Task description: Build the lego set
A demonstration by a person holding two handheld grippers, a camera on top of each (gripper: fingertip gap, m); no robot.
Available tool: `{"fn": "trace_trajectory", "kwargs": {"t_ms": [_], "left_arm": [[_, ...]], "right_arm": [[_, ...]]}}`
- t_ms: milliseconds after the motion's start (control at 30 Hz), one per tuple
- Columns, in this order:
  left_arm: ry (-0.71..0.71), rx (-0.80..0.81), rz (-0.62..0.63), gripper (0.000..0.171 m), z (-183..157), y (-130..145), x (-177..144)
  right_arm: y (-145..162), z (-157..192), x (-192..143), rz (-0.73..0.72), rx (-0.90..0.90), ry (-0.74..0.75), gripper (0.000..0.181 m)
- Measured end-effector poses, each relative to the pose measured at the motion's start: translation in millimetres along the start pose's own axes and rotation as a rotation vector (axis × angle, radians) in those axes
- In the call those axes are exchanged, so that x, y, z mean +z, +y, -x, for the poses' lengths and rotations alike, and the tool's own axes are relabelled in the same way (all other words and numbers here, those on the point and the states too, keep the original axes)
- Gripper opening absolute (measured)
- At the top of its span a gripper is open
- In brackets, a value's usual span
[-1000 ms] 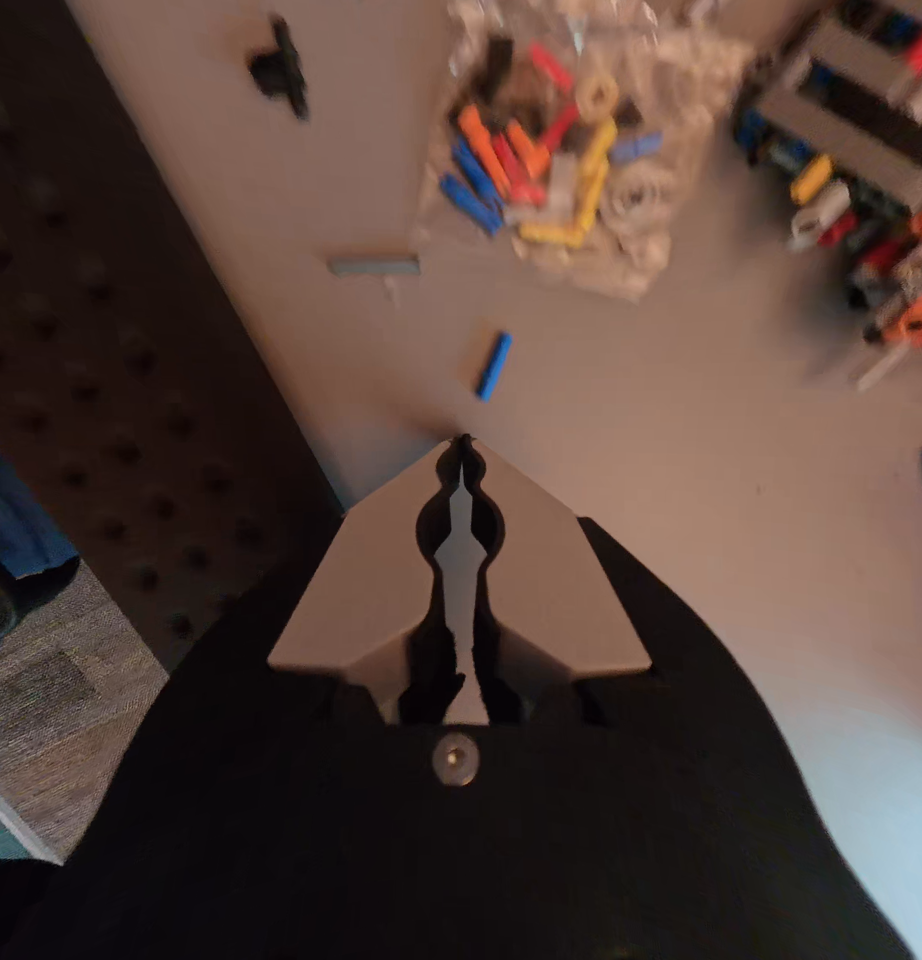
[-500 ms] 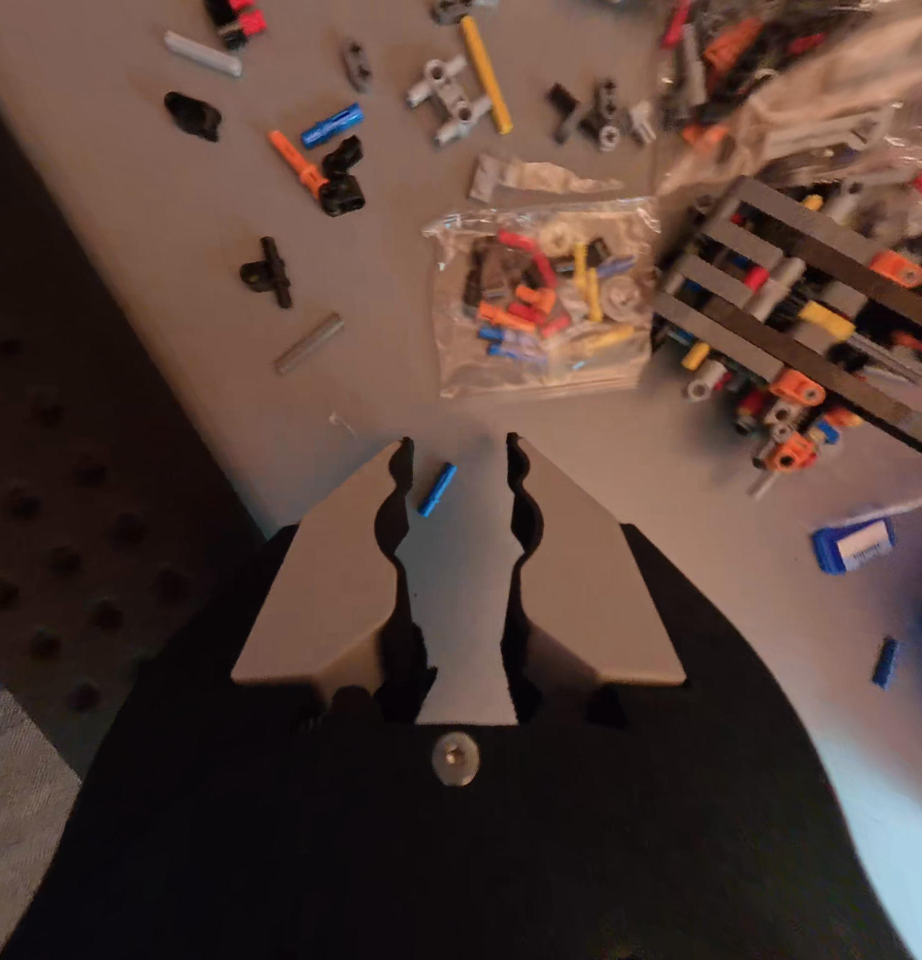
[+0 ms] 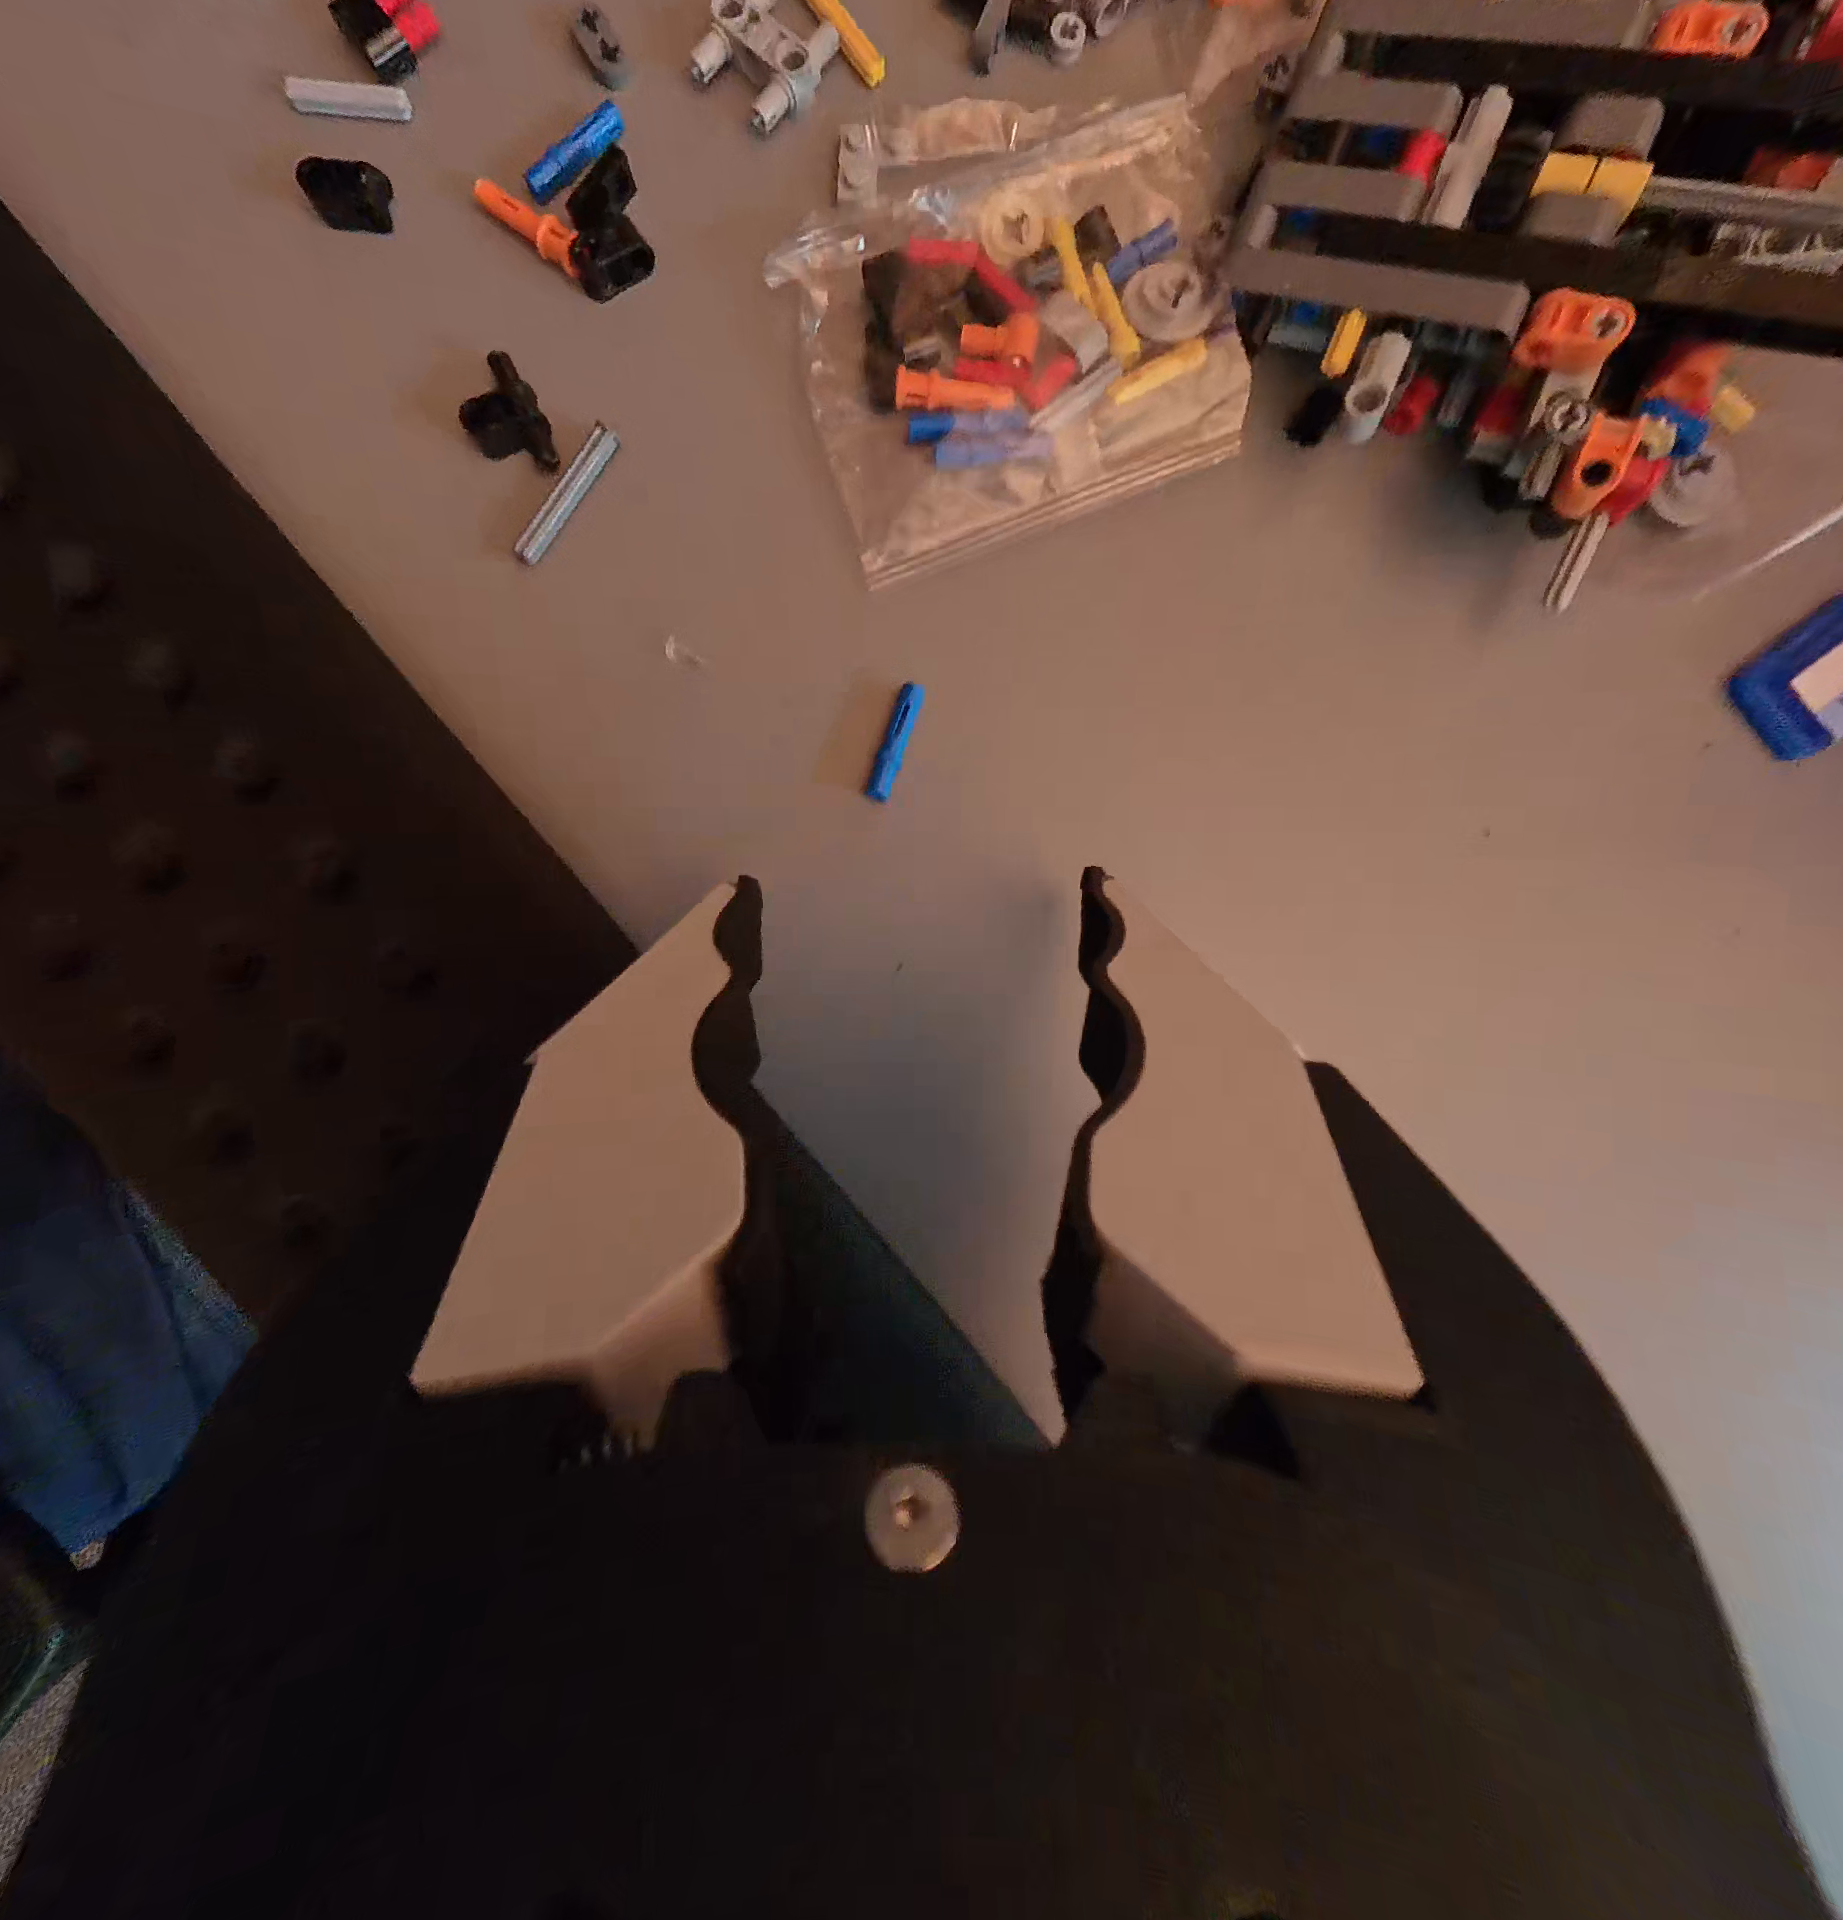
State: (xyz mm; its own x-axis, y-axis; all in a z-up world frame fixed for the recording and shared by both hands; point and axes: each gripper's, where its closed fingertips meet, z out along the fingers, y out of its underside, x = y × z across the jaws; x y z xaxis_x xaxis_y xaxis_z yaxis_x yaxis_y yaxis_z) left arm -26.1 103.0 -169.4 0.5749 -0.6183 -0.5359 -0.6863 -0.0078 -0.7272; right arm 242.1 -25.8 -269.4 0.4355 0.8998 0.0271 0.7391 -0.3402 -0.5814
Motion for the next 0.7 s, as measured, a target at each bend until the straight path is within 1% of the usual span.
{"fn": "trace_trajectory", "kwargs": {"t_ms": [33,100,200,267,367,467,533,600,700], "left_arm": [[-0.023,0.015,0.004,0.041,5,-4,-9],[-0.037,-0.007,-0.017,0.041,7,-15,-28],[-0.06,0.018,-0.018,0.041,-5,-15,-56],[-0.064,0.01,0.008,0.041,-16,-4,-73],[-0.071,-0.091,0.008,0.042,-28,14,-100],[-0.095,-0.136,0.053,0.043,-41,45,-122],[-0.096,-0.188,0.066,0.043,-54,61,-131],[-0.126,-0.176,0.135,0.044,-60,81,-139],[-0.064,-0.224,0.16,0.043,-78,93,-146]], "right_arm": [[2,2,0,-0.01,0.006,-0.001,0.06],[5,5,-2,-0.035,0.016,0.01,0.066],[8,0,-9,-0.089,0.032,0.063,0.069],[13,-6,-15,-0.117,0.06,0.1,0.067],[16,-13,-20,-0.177,0.103,0.129,0.071],[12,-14,-22,-0.219,0.091,0.15,0.068],[9,-11,-19,-0.217,0.052,0.155,0.069],[5,-7,-17,-0.204,0.006,0.156,0.064],[-2,-7,-14,-0.194,-0.023,0.163,0.066]]}}
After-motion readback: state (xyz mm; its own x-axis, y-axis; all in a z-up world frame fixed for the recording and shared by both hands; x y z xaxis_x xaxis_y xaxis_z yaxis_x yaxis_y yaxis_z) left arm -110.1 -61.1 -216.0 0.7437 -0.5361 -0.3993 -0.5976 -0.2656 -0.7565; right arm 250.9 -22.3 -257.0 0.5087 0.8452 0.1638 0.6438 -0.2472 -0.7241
